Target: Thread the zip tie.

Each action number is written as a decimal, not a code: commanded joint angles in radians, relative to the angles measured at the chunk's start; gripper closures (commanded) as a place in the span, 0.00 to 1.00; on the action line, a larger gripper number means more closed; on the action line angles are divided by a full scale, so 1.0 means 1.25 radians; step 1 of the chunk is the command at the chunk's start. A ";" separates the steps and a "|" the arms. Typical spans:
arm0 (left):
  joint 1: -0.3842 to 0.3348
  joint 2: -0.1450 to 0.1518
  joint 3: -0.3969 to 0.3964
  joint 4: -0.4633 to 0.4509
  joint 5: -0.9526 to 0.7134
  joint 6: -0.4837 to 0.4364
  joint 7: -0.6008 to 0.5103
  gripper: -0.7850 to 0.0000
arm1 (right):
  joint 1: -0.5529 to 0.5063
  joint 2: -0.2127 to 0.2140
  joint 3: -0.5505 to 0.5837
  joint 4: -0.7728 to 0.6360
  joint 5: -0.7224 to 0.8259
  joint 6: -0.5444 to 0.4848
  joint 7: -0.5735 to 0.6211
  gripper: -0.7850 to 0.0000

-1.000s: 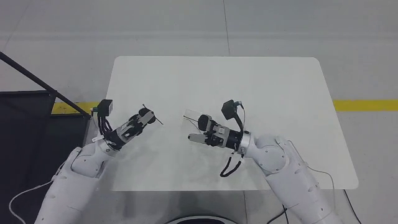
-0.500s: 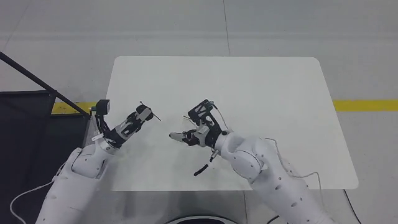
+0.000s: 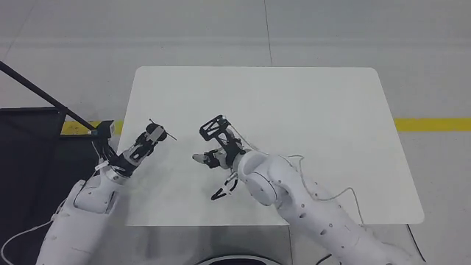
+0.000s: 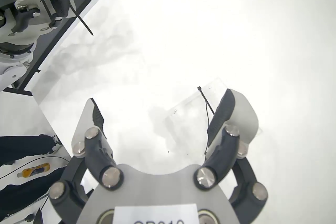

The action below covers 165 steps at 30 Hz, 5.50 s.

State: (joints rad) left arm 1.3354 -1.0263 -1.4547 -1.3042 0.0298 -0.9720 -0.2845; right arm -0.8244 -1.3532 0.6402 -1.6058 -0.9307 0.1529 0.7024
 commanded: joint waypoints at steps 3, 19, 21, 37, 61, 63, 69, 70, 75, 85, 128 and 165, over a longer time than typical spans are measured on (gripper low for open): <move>0.000 0.000 0.000 0.000 0.000 0.000 0.000 1.00 | 0.000 0.000 0.000 0.000 0.000 0.000 0.000 0.00; 0.000 0.000 0.000 0.000 0.000 0.000 0.000 1.00 | 0.138 -0.124 -0.150 0.156 -0.188 0.223 0.154 0.18; 0.000 0.000 0.000 0.000 0.000 0.000 0.000 1.00 | 0.150 -0.140 -0.153 0.190 -0.181 0.235 0.155 0.24; 0.000 0.000 0.000 0.000 0.000 0.000 0.000 1.00 | 0.185 -0.226 -0.183 0.310 -0.301 0.337 0.254 0.58; 0.000 0.000 0.000 0.000 0.000 0.000 0.000 1.00 | 0.182 -0.310 -0.144 0.416 -0.396 0.285 0.298 0.72; 0.000 0.000 0.000 0.000 0.000 0.000 0.000 1.00 | 0.180 -0.315 -0.140 0.422 -0.405 0.282 0.300 0.75; 0.000 0.000 0.000 0.000 0.000 0.000 0.000 1.00 | 0.171 -0.329 -0.127 0.434 -0.437 0.282 0.309 0.85; 0.000 0.000 0.000 0.000 0.000 0.000 0.000 1.00 | 0.169 -0.331 -0.126 0.435 -0.445 0.283 0.313 0.86; 0.000 0.000 0.000 0.000 0.000 0.000 0.000 1.00 | 0.160 -0.342 -0.118 0.431 -0.487 0.294 0.333 0.86; 0.000 0.000 0.000 0.000 0.000 0.000 0.000 1.00 | 0.125 -0.352 -0.087 0.405 -0.566 0.293 0.349 0.89; 0.000 0.000 0.000 0.000 0.000 0.000 0.000 1.00 | 0.055 -0.333 0.143 0.381 -0.569 -0.057 0.365 0.76; 0.000 0.000 0.000 0.000 0.000 0.000 0.000 1.00 | 0.051 -0.343 0.208 0.424 -0.555 -0.095 0.321 0.88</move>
State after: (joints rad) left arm 1.3354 -1.0263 -1.4547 -1.3041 0.0299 -0.9720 -0.2844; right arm -0.7608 -1.7816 0.8991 -1.0773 -1.6251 0.0355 1.1034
